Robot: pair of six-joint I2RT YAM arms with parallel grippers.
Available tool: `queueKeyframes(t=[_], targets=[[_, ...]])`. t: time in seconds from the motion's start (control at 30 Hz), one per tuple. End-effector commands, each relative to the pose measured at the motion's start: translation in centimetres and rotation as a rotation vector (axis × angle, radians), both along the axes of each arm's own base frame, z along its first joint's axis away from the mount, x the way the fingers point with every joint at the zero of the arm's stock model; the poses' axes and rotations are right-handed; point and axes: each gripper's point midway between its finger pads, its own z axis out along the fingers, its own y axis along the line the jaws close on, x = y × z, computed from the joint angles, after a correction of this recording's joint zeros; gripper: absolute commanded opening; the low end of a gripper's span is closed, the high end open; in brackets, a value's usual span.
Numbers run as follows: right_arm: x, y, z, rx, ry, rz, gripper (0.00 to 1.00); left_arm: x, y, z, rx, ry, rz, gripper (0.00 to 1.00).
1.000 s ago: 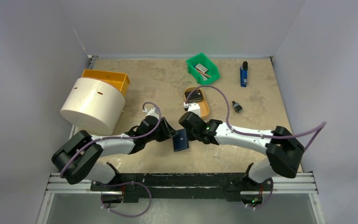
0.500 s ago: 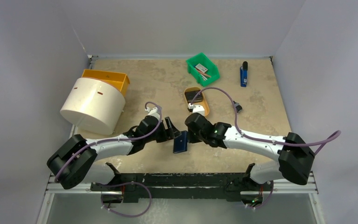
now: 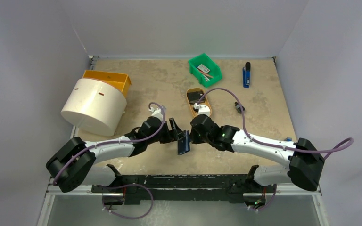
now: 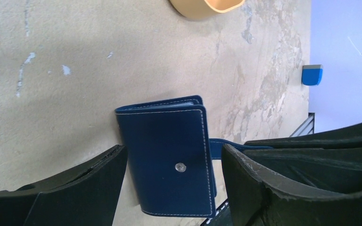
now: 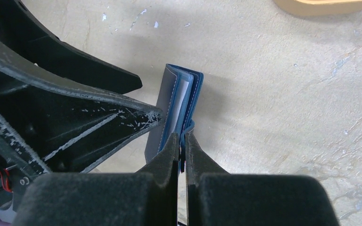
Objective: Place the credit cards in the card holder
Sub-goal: Open the card holder at the center of the board.
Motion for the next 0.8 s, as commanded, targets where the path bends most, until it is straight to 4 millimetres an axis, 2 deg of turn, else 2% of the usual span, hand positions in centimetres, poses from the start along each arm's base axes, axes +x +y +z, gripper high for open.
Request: queueKeyframes(t=[0.0,0.17,0.6,0.77], targets=[[0.8,0.5,1.1,0.051,-0.034,-0.027,0.00,1.0,-1.2,2.4,-0.024,-0.074,-0.017,0.72],[0.8,0.3,1.6,0.064,-0.048,-0.035,0.00,1.3,-0.5,1.9,0.022,-0.073,0.009,0.69],[0.9,0.3,2.4,0.086,-0.065,-0.032,0.00,1.2,-0.6,1.2,0.082,-0.080,-0.002,0.63],[0.8,0.4,2.2,0.089,-0.060,-0.027,0.00,1.4,-0.8,2.8,0.049,-0.113,0.008,0.72]])
